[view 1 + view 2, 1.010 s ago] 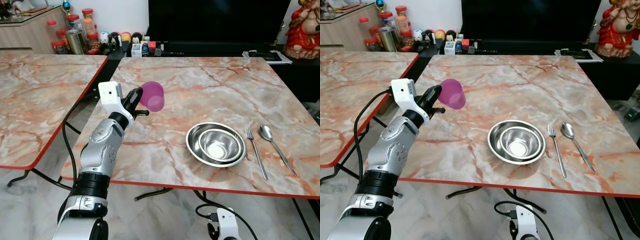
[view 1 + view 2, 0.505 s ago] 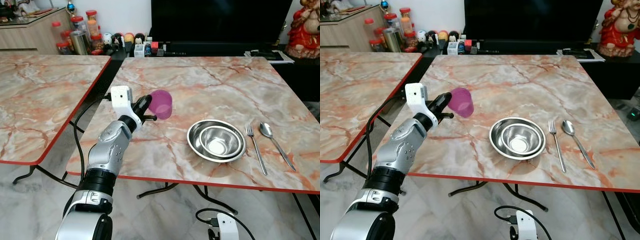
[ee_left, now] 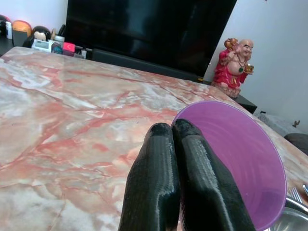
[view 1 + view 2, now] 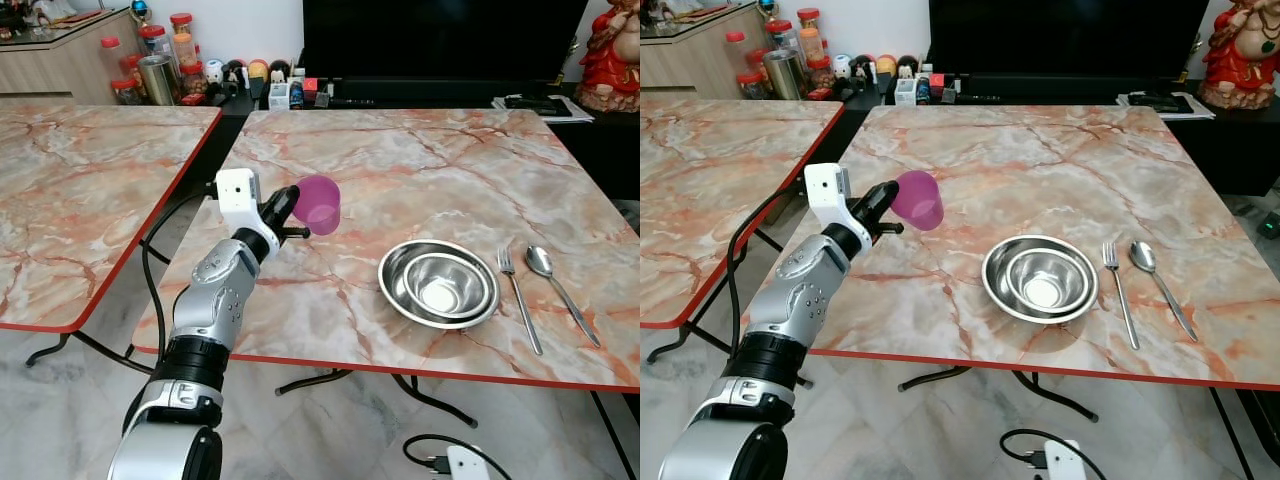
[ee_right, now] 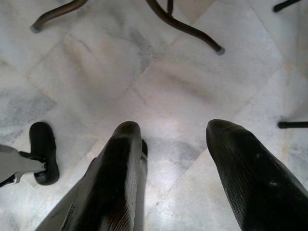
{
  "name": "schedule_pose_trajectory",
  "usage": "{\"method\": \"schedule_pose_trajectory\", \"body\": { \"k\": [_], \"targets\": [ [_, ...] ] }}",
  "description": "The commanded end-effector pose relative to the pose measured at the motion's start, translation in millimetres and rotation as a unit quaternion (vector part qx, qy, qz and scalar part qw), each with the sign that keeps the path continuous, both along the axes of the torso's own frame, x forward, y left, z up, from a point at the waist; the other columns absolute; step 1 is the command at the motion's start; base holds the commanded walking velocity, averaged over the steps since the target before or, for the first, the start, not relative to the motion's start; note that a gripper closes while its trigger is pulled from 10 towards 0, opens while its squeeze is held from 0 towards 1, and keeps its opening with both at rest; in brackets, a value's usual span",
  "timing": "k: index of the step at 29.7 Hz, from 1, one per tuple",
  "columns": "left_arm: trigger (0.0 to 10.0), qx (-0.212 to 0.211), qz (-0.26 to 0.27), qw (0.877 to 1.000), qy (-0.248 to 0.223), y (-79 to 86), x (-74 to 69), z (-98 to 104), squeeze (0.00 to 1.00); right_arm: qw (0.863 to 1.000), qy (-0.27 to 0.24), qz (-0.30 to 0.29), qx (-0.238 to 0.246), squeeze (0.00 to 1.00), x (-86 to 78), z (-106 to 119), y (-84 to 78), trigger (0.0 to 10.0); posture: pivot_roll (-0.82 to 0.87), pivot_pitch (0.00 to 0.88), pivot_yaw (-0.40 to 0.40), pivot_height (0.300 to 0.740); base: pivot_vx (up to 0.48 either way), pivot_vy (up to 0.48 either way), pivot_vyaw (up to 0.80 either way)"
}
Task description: Setting the table
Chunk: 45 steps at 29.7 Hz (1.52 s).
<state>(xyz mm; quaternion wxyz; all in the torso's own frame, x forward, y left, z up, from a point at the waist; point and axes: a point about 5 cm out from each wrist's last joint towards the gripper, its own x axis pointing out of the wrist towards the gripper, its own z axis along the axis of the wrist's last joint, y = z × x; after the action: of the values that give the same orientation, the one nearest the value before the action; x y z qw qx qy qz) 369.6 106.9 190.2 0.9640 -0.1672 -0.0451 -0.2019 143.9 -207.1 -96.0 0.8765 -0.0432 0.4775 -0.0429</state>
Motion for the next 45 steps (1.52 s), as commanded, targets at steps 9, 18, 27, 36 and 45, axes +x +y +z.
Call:
{"method": "schedule_pose_trajectory", "body": {
  "k": [9,18,27,36,45],
  "targets": [
    [10.0,0.001,0.008,1.0,-0.011,2.8,-1.3,4,0.0,0.998,-0.01,-0.058,-0.005,0.0,-6.9,2,-20.5,10.0,-0.03,0.0,0.035,0.719,0.0,0.0,0.0],
    [10.0,0.0,0.016,1.0,-0.011,5.9,-0.5,5,0.0,0.998,-0.014,-0.058,0.007,0.0,-3.2,2,-14.7,10.0,-0.02,0.0,0.04,0.719,0.09,0.0,0.0],
    [10.0,0.001,0.014,1.0,-0.011,5.7,-1.8,4,0.0,0.999,-0.022,-0.047,0.015,0.0,2.8,3,-8.2,10.0,-0.01,0.0,0.038,0.719,0.293,0.0,0.0],
    [10.0,0.003,0.007,1.0,-0.016,4.4,-2.5,6,0.0,0.999,-0.03,-0.039,0.018,0.0,8.6,4,0.4,10.0,-0.01,0.0,0.045,0.719,0.306,0.0,0.0],
    [10.0,0.007,-0.006,1.0,-0.02,0.5,-3.5,8,0.0,0.999,-0.031,-0.032,0.023,0.0,10.6,4,6.7,10.0,-0.01,0.0,0.049,0.719,0.315,0.0,0.0]
  ]
}}
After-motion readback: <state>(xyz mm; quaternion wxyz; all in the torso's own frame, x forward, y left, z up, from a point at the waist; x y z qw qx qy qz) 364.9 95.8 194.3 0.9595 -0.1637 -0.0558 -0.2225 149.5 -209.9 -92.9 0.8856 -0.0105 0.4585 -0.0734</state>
